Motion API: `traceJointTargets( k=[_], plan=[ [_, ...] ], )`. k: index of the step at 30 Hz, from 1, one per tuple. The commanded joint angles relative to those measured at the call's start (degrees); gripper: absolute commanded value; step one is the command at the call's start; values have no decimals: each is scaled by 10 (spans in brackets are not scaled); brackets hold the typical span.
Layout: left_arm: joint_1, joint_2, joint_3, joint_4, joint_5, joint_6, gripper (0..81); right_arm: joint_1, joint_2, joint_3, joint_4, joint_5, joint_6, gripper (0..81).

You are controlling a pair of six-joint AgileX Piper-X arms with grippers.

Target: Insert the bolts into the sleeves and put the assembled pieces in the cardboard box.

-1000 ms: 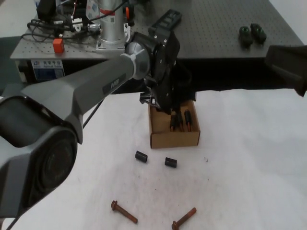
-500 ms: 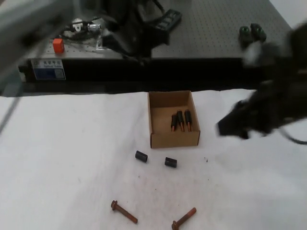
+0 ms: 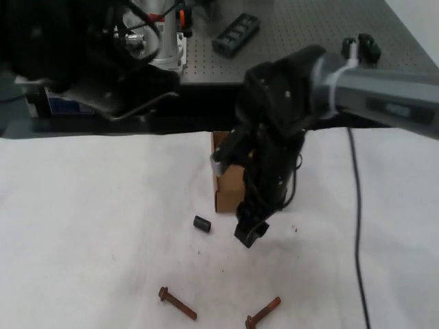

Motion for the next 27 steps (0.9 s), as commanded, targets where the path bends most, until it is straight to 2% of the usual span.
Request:
traceJointTargets(
  k=[1, 5, 10, 14, 19, 27],
  plan=[
    [16, -48, 28, -6, -12, 11, 240, 28, 7, -26, 32, -7, 2, 438],
    [45, -100, 58, -5, -21, 7, 240, 62, 7, -19, 96, 5, -28, 438],
    [68, -137, 68, 8, -19, 7, 240, 66, 1, 27, 143, 6, -49, 438],
    [69, -148, 68, 8, -16, 11, 240, 66, -25, 85, 115, 10, -62, 438],
    [69, -148, 68, 10, 1, 11, 240, 66, -69, 135, 42, 9, -140, 438],
    [69, -148, 68, 12, 37, 18, 240, 73, -73, 158, -22, 11, -202, 438]
  ],
)
